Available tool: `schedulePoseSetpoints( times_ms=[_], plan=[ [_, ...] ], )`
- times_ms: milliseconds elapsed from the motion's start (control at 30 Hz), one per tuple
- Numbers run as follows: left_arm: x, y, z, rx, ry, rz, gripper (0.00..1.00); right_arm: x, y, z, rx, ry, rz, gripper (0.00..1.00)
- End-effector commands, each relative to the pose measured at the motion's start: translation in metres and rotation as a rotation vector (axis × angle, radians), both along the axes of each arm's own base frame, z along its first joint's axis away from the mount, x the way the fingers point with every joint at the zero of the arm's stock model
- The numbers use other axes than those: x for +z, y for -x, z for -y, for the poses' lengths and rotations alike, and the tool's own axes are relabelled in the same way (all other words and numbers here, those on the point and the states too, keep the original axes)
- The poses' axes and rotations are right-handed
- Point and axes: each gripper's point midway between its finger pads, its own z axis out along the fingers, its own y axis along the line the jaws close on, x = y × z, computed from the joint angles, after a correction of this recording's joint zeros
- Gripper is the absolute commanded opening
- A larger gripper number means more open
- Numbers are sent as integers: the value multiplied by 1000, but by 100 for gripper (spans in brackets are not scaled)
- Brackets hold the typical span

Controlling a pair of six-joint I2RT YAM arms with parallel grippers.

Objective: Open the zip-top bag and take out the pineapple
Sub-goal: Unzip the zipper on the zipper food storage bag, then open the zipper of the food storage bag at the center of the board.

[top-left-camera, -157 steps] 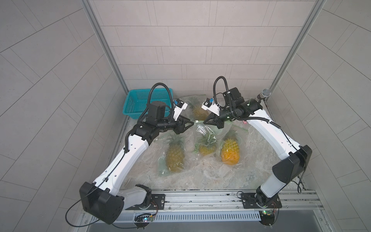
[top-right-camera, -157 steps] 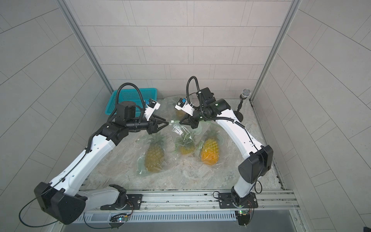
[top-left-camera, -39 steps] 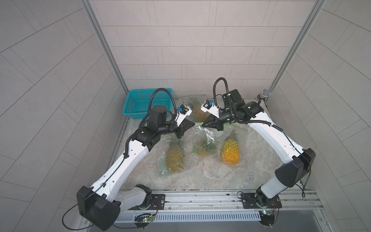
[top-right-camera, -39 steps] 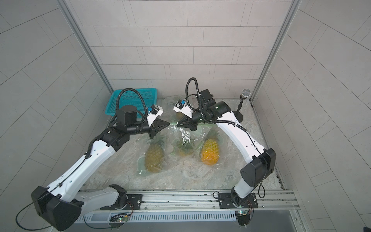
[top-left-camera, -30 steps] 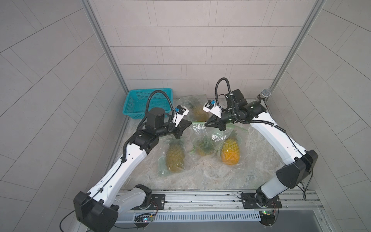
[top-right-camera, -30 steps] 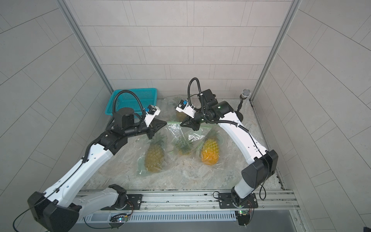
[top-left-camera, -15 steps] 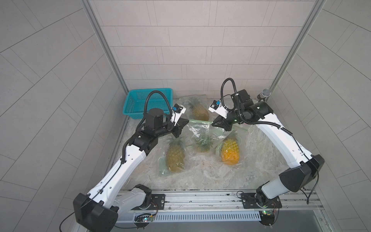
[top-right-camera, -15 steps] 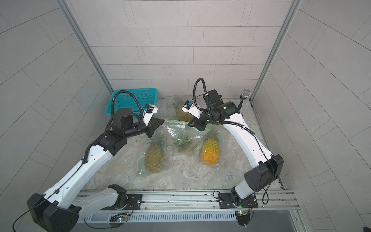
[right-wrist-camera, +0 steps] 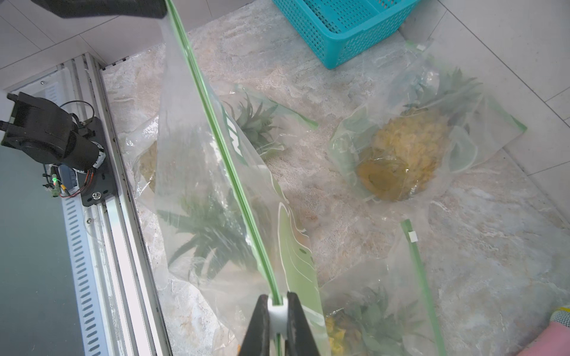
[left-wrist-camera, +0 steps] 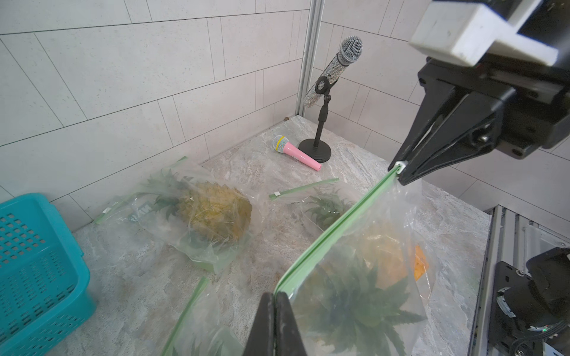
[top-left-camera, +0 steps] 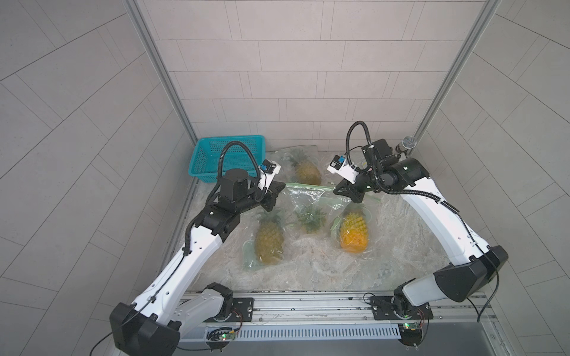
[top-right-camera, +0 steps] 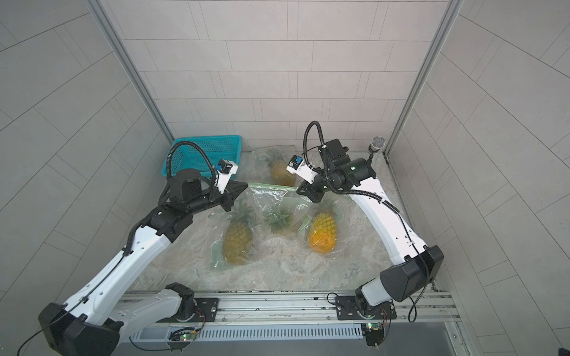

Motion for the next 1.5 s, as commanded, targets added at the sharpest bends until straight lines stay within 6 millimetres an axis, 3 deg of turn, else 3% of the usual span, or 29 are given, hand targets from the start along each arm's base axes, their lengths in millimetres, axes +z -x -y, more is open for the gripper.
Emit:
schedulePoseSetpoints(
  times_ms=[0,667,1067,1267,1467],
  plan=[
    [22,-21,-44,225,-13,100,0,-16,10,50,-144,169,-43,8],
    [19,-26,-50,255,-17,86,0,-23,18,74,-224,235,-48,8],
    [17,-28,-50,262,-13,73,0,-22,23,78,-236,237,-53,8],
    [21,-17,-27,109,26,82,0,-19,27,66,-188,177,-56,7],
    [20,6,13,-162,75,48,0,-5,33,42,-98,41,-40,6]
  ],
)
